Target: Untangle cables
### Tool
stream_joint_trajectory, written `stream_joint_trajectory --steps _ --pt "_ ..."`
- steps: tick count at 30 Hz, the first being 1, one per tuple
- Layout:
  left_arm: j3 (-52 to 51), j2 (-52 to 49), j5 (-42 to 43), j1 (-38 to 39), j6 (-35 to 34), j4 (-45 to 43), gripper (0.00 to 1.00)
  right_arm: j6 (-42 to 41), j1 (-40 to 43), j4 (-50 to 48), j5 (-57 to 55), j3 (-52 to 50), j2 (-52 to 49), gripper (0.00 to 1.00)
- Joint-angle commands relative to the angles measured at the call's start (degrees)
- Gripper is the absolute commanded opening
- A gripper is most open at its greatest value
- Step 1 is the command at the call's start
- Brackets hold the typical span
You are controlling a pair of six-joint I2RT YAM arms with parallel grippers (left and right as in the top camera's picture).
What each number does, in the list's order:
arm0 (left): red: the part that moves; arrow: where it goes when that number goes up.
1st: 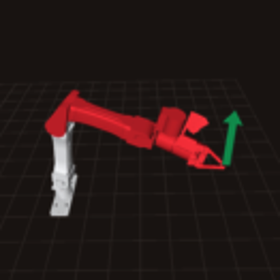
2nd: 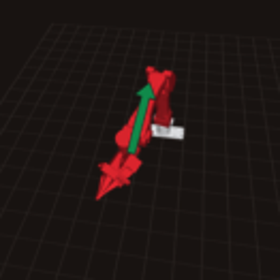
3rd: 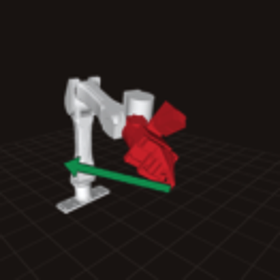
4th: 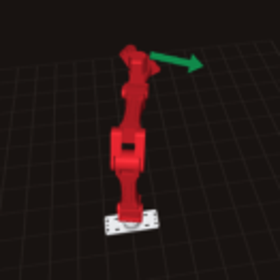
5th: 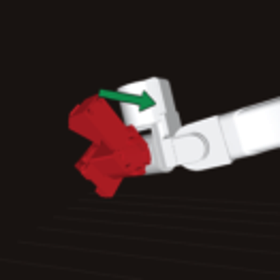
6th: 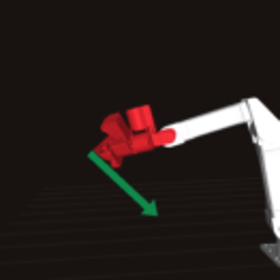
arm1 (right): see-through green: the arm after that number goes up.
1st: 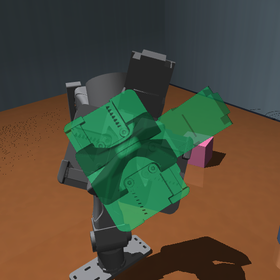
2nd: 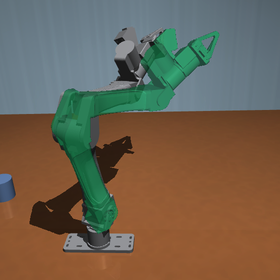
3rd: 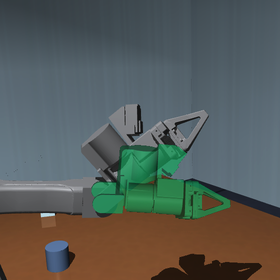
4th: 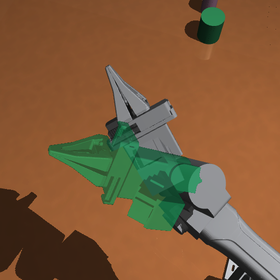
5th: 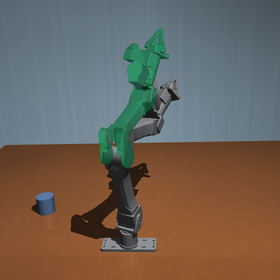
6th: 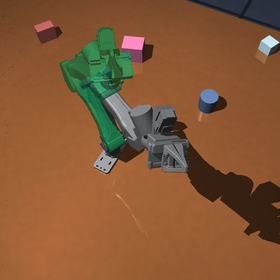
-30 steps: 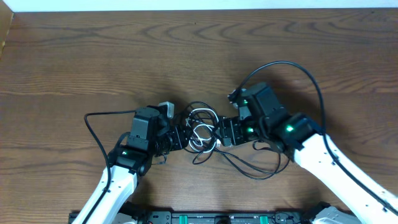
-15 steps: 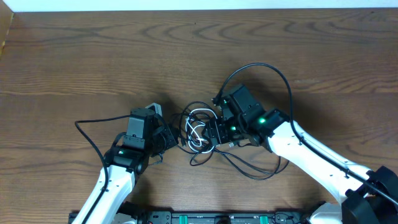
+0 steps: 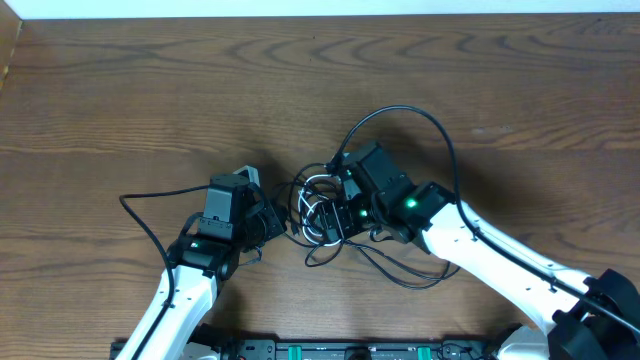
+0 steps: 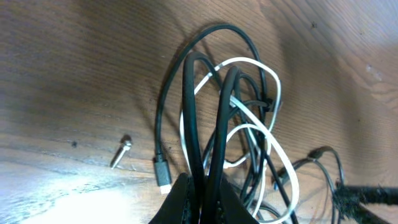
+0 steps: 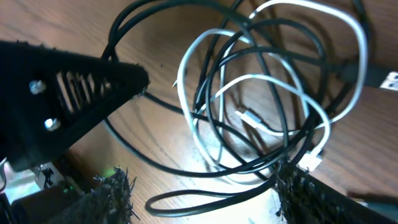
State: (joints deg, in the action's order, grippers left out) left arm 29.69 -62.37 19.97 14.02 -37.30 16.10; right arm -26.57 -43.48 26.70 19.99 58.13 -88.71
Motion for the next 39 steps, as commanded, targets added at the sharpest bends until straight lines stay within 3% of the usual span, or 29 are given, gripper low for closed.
stream_joint_trajectory --steps 1,7,14,22,23,29,35,39 --pt "0.42 -0.09 -4.37 -0.24 -0.15 1.29 0.08 -0.22 -1.79 -0.15 -2.32 0.52 -0.24 0.71" --pt "0.42 -0.07 -6.14 -0.24 -2.49 2.93 0.08 -2.14 -3.48 -0.26 -9.31 0.52 -0.92 0.73" --pt "0.44 -0.09 -6.12 -0.24 -2.47 2.93 0.08 -2.12 -4.44 -4.79 -7.74 0.52 -6.08 0.73" --pt "0.42 -0.09 -6.14 -0.24 -2.45 2.97 0.08 -2.36 -4.90 -10.45 -0.96 0.52 -9.66 0.03" --pt "0.42 -0.09 -6.16 -0.24 -2.43 2.97 0.08 -2.36 -4.81 -10.45 0.15 0.52 -9.40 0.01" --pt "0.42 -0.09 -7.48 -0.24 -2.40 3.74 0.08 0.57 0.13 -10.45 14.95 0.61 -3.80 0.01" --pt "0.42 -0.07 -7.17 -0.24 -2.43 3.98 0.07 2.64 10.14 -10.64 28.00 0.61 10.56 0.01" --pt "0.42 -0.07 -6.88 -0.24 -2.43 3.98 0.08 2.67 13.09 -10.43 30.93 0.61 18.84 0.01"
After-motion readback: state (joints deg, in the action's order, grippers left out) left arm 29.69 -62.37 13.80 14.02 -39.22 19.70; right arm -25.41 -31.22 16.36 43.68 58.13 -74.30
